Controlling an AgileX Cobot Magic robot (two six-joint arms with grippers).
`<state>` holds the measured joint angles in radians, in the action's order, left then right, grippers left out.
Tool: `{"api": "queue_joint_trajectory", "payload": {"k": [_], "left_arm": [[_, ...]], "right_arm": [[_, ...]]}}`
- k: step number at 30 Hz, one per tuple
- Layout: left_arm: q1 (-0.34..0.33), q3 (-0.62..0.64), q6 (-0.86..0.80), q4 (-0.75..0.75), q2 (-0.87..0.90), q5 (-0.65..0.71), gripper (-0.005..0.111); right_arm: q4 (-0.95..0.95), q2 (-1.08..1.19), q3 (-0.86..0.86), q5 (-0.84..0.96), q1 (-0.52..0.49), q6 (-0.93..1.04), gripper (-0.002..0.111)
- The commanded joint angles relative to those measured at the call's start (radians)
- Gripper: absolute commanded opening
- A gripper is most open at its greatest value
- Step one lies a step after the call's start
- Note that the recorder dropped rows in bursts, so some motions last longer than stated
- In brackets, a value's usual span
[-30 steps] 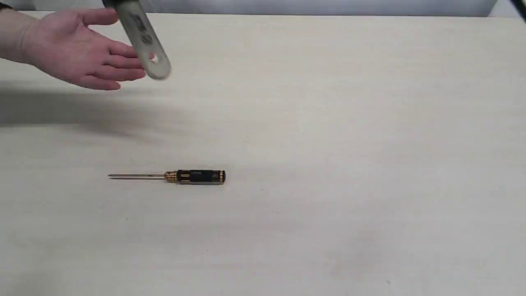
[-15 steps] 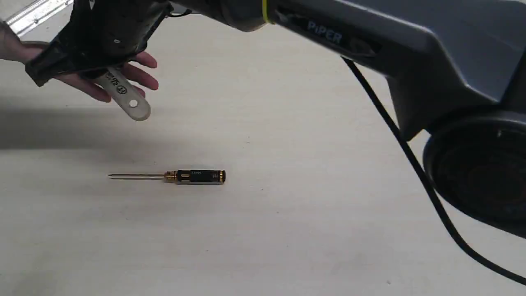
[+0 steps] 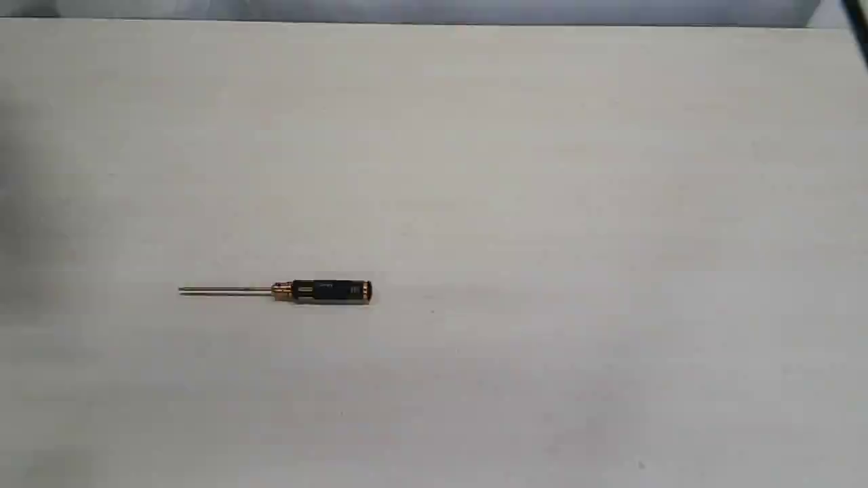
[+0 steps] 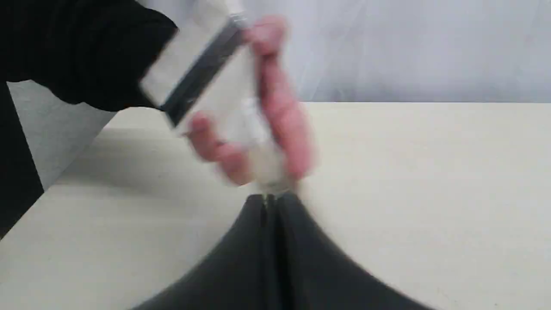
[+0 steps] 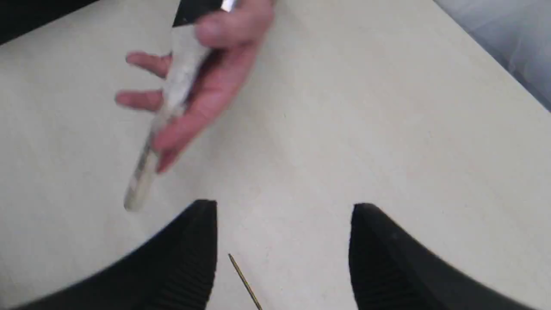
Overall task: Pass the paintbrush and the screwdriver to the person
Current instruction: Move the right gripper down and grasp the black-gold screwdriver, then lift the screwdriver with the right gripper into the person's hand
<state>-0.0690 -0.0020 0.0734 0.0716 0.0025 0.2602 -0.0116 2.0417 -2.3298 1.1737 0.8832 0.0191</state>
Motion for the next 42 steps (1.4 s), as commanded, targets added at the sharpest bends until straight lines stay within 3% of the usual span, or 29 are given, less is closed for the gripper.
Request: {"api": "queue_joint_trajectory", "payload": {"k": [1, 9, 23, 37, 39, 42], "left_arm": [[0.006, 0.002, 0.002, -0.004, -0.002, -0.008, 0.000], [0.006, 0.002, 0.002, -0.004, -0.002, -0.008, 0.000], [0.006, 0.002, 0.002, -0.004, -0.002, -0.008, 0.000], [0.006, 0.002, 0.002, -0.001, -0.002, -0.012, 0.000], [0.006, 0.002, 0.002, -0.001, -0.002, -0.012, 0.000], [0.006, 0.002, 0.002, -0.001, -0.002, -0.012, 0.000]], "right_arm": [[0.039, -0.016, -0.007, 0.047, -0.001, 0.029, 0.050], [0.037, 0.029, 0.028, 0.047, 0.001, 0.077, 0.050], [0.079, 0.184, 0.370, 0.047, 0.001, 0.194, 0.050], [0.079, 0.353, 0.401, 0.031, 0.001, 0.208, 0.050], [0.079, 0.370, 0.401, 0.031, 0.001, 0.211, 0.046], [0.079, 0.384, 0.401, 0.031, 0.001, 0.211, 0.029]]}}
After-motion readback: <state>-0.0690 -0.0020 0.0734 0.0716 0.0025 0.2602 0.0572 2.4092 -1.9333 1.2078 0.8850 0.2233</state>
